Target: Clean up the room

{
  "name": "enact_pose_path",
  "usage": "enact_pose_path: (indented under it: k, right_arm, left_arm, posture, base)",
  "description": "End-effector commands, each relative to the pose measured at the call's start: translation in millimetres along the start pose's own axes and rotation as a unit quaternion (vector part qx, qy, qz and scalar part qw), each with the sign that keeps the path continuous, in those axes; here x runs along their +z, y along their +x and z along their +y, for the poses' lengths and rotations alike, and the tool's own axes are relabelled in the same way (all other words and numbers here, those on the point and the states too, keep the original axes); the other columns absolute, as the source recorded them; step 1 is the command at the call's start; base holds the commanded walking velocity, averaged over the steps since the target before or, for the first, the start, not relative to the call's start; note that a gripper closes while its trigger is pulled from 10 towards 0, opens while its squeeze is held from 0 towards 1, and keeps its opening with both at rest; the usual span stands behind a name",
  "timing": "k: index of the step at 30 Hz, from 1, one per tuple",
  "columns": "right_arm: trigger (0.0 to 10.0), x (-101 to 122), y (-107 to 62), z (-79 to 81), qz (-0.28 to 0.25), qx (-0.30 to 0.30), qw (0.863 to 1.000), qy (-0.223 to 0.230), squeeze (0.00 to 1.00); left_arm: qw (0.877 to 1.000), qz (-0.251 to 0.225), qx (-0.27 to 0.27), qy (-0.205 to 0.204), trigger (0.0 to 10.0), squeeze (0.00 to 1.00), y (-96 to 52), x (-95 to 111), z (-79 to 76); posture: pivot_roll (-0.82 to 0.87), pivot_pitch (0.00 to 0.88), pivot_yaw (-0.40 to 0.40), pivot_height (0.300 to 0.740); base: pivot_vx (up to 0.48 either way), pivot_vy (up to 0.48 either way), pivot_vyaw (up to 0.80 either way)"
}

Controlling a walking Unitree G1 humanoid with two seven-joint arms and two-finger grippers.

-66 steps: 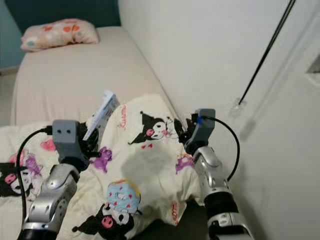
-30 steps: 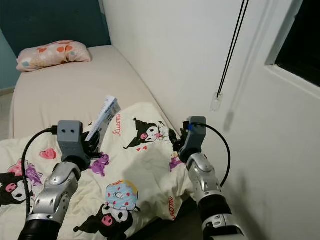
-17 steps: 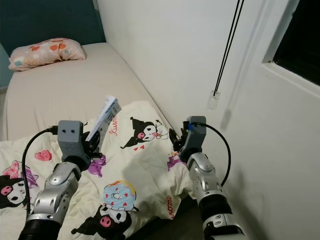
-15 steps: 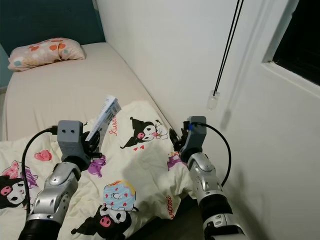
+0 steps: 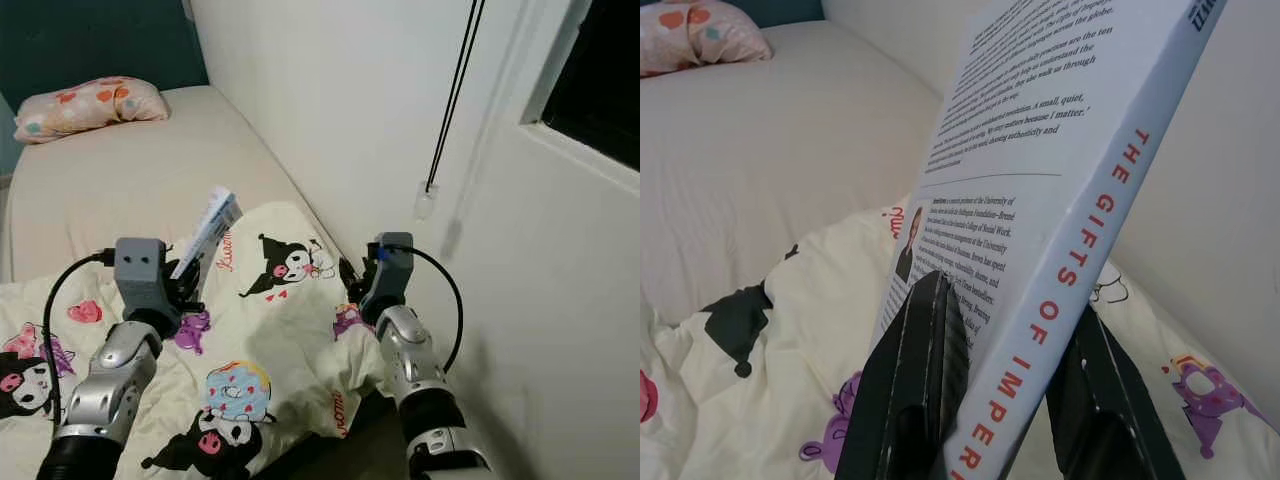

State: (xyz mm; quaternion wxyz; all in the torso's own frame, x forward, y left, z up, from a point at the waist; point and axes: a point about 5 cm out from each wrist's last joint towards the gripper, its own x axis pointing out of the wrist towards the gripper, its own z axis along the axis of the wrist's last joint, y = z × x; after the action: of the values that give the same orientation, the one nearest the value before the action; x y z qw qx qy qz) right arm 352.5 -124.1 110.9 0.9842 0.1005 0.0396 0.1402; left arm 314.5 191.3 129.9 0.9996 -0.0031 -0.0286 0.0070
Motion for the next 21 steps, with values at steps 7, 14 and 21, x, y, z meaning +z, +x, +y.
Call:
enact_pose_path:
  k: [7,14,21]
  right_arm:
    - [10.0,-9,-6.8,-8.8,0.014,-0.016,1.0,0.005,0.0]
    - [10.0,-19,-11.7,-11.9,0.028,-0.027,0.999,0.004,0.0]
    - [10.0,-60,-23.9,-8.5,0.105,-0.033,0.994,-0.005,0.0]
  left_arm:
    - [1.0,0.011,0.018,0.008,10.0,0.0,-3.0,-6,2.2]
    - [0.997,0.054,0.055,-0.018,10.0,0.0,-9.2,-21,10.5]
    - [0.99,0.121,0.043,-0.057,10.0,0.0,-30.3,-60,2.9]
  posture:
    - [0.02,0.144,-0.059,0.74]
    - [0.01,0.153,-0.035,0.74]
    - [-0.02,0.135,-0.006,0.74]
  base:
    - [0.0,0.0,0.0]
    - [0.0,0.0,0.0]
    - [0.0,0.0,0.0]
